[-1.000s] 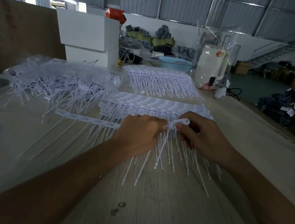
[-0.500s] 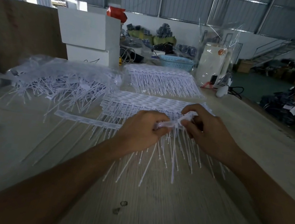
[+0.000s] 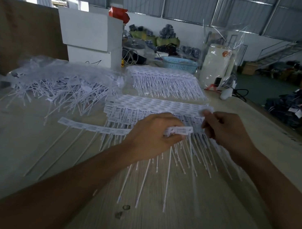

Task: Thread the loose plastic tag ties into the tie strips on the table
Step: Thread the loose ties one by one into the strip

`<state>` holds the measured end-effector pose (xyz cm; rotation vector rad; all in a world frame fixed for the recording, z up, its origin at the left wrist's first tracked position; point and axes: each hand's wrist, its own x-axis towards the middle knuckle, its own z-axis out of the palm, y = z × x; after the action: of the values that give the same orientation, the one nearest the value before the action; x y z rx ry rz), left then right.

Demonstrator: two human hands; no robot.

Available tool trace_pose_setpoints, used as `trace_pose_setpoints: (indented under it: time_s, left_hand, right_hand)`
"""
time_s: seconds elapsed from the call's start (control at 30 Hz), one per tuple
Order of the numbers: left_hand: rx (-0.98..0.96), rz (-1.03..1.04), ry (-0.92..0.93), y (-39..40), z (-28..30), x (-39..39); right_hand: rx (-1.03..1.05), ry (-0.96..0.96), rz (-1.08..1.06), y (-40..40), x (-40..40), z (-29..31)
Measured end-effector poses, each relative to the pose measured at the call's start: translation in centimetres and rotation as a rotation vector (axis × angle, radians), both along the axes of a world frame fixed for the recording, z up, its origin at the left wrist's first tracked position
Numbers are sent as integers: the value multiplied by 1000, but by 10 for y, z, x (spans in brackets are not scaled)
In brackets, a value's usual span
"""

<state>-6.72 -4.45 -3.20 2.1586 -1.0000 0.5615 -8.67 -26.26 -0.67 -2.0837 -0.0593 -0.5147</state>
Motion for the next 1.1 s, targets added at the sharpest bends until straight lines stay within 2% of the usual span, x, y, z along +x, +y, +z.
trace_pose_setpoints:
  time_s: [0.1, 0.23, 0.33, 0.5, 0.67, 0.8, 0.9, 0.97, 1.1]
  left_hand:
    - [-4, 43, -36, 2, 1, 0]
    - [-23, 69, -88, 1, 0, -1]
    - [-62, 40, -60, 1, 1, 0]
    - [-37, -82, 49, 6, 4, 3]
    - [25, 8, 111, 22, 5, 14]
    - [89, 74, 12, 23, 5, 13]
    - [129, 104, -85, 24, 6, 10]
    - [147, 86, -82, 25, 7, 10]
    - [207, 39, -28, 27, 9, 12]
  right_hand:
    - [-35, 42, 26, 19, -2, -6]
    - [212, 227, 229, 34, -10, -6]
    - [254, 310, 326, 38, -15, -5]
    - [395, 378, 346, 38, -14, -7]
    - [548, 369, 297, 33, -10, -4]
    - [460, 339, 316, 38, -14, -6]
    - [235, 196, 280, 39, -16, -7]
    - [72, 84, 242, 38, -14, -7]
    - [-26, -23, 223, 38, -14, -6]
